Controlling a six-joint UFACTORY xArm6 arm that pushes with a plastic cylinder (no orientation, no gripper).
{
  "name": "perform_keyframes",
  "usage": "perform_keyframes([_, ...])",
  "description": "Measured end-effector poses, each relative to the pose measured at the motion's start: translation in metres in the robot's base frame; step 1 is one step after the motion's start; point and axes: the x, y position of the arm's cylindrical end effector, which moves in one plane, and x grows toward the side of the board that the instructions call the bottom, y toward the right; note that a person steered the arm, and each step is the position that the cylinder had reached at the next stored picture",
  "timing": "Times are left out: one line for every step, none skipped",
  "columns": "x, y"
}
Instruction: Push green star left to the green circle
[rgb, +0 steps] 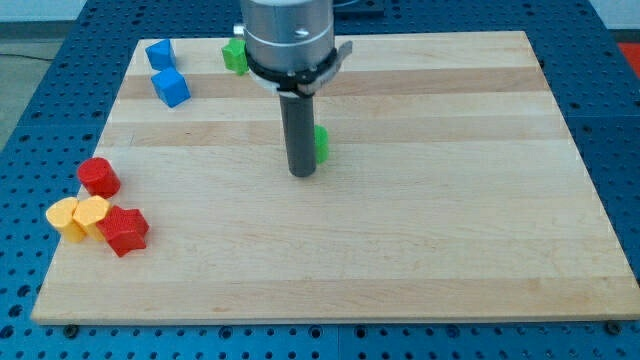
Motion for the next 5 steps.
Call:
perform_keyframes([0.027,-0.019])
perform_keyframes([0.001,-0.035])
perform_keyframes([-0.049,0.006])
perform_keyframes([-0.058,0.071])
perform_keyframes([-0.056,0.005])
